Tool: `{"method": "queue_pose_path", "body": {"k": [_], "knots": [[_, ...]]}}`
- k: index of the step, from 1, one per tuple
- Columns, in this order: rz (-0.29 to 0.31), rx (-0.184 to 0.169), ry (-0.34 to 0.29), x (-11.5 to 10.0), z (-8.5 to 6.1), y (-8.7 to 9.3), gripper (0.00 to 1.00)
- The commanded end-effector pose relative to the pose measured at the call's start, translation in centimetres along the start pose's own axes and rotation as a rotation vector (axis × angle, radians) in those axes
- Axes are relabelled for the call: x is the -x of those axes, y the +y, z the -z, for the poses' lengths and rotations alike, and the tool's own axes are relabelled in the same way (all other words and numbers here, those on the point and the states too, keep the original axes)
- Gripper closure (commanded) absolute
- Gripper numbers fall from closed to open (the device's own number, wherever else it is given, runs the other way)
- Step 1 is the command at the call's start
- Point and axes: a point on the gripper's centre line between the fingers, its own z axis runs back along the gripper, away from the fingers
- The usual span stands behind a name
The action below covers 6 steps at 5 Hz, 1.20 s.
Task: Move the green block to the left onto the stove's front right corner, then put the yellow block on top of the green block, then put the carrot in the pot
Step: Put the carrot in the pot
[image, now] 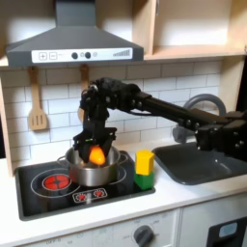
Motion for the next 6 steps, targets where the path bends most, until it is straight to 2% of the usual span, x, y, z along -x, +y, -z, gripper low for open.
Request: {"method": "queue_pose_path", "body": {"k": [1, 2, 3, 6], "knots": [[-0.002, -0.013, 0.012, 0.11, 0.25, 0.19, 0.91], [-0.004, -0.011, 0.007, 0.1, 0.1, 0.08, 0.32], [-0.009, -0.011, 0.011, -0.03, 0.28, 0.14, 0.0], [-0.009, -0.005, 0.012, 0.06, -0.35, 0.04, 0.0]]}}
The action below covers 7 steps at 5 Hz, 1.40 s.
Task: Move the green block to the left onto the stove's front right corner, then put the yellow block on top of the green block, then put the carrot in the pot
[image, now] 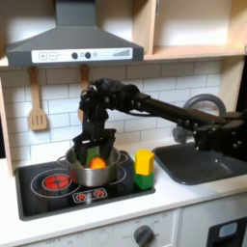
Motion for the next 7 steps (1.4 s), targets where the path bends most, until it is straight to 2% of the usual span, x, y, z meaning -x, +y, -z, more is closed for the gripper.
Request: {"method": "queue_pose_path", "body": {"k": [1, 2, 4, 5, 6, 7], "knots": [[0.0, 0.02, -0.005, -0.2, -1.7, 0.0, 0.0], [0.01, 0.043, -0.03, -0.5, -3.2, -0.6, 0.0], [0.058, 0.075, 0.006, 1.3, -3.9, -0.7, 0.0], [0.087, 0.061, -0.014, 2.9, -5.2, 0.2, 0.0], [0.112, 0.046, -0.001, 4.4, -4.8, 1.6, 0.0], [0.142, 0.041, -0.014, 5.9, -5.7, 2.4, 0.0]]}}
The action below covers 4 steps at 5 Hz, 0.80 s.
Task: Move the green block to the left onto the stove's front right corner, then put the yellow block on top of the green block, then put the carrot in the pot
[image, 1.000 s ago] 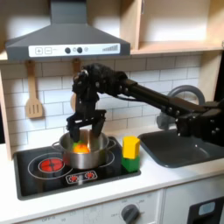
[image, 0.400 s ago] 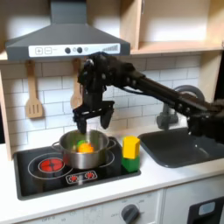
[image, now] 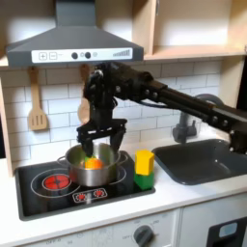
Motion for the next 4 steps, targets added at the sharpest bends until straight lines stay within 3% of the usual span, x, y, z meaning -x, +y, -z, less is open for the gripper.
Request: {"method": "queue_pose_path", "body": {"k": [1, 3, 4], "knots": [[0.048, -0.007, 0.024, 3.2, -0.5, 1.3, 0.0], [0.075, -0.006, 0.025, 5.7, -1.4, 1.3, 0.0], [0.109, 0.014, 0.039, 7.2, -1.7, 0.4, 0.0]]}}
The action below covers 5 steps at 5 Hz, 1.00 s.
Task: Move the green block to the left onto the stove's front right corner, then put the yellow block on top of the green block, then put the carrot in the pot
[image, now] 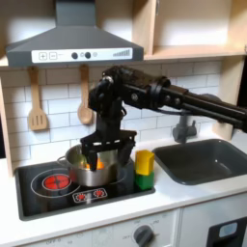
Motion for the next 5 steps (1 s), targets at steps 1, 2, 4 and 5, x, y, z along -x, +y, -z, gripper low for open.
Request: {"method": "queue_pose_path", "body": {"k": [1, 2, 4, 5], "knots": [[0.064, 0.036, 0.01, 2.3, -0.4, -2.2, 0.0], [0.095, 0.046, -0.002, 3.2, -0.7, -3.2, 0.0], [0.113, 0.059, 0.011, 4.3, -0.7, -4.5, 0.0], [0.133, 0.071, 0.009, 4.4, -0.7, -5.4, 0.0]]}}
